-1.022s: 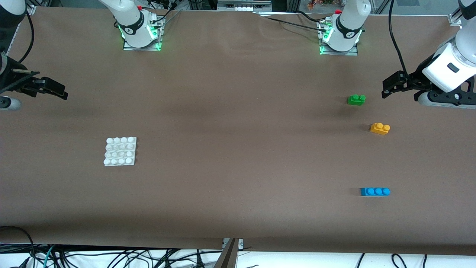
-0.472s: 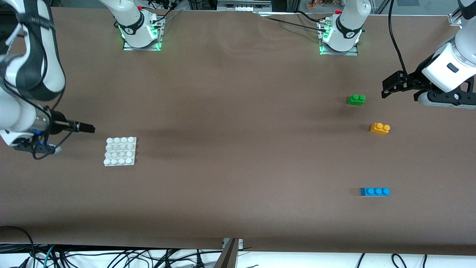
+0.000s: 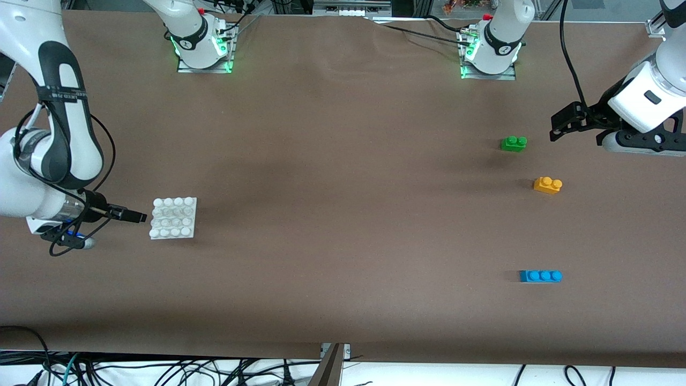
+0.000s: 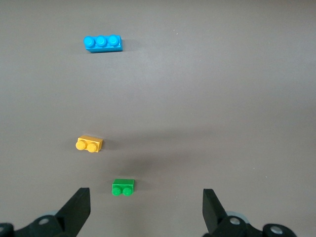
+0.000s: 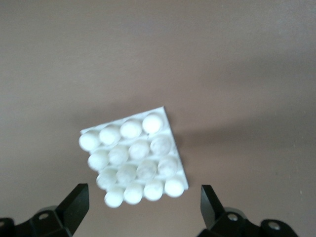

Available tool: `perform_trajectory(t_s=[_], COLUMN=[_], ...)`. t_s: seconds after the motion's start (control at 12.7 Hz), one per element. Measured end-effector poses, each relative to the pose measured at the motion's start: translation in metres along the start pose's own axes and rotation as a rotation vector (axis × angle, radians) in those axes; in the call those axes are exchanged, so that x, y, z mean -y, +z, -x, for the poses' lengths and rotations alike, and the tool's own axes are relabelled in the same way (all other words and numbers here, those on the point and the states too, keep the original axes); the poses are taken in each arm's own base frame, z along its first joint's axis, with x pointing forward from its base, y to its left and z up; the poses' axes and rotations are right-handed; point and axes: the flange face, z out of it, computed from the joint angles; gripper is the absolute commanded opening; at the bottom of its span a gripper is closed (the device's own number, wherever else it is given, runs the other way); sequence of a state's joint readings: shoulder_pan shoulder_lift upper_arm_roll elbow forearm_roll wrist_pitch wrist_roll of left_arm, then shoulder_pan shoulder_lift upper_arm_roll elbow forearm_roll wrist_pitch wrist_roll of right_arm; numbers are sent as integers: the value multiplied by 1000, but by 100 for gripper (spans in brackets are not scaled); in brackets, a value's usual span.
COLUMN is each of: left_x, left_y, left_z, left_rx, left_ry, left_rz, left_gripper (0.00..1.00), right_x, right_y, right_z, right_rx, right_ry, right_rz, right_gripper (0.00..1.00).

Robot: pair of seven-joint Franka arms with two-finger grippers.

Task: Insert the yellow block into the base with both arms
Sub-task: 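Reach the right gripper down and grasp the white base plate edge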

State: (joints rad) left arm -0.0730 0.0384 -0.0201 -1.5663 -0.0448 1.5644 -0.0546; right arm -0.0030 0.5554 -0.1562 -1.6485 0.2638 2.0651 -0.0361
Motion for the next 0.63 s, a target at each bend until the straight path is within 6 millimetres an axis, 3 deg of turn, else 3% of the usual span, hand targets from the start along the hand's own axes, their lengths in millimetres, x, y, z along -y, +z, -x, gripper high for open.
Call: perform_trajectory(t_s=[0.31,0.63], left_x=[0,0], left_y=[0,0], left_z=[0,0], left_rx=[0,0], left_ry=[0,0], left_rz=[0,0], left_gripper=[100,100], right_x=[-11,-31], right_y=[51,82], right_z=[-4,-4], right_rx=[56,90], right_ry=[-73,-91], right_rz=[-58,-89], right_gripper=[100,100])
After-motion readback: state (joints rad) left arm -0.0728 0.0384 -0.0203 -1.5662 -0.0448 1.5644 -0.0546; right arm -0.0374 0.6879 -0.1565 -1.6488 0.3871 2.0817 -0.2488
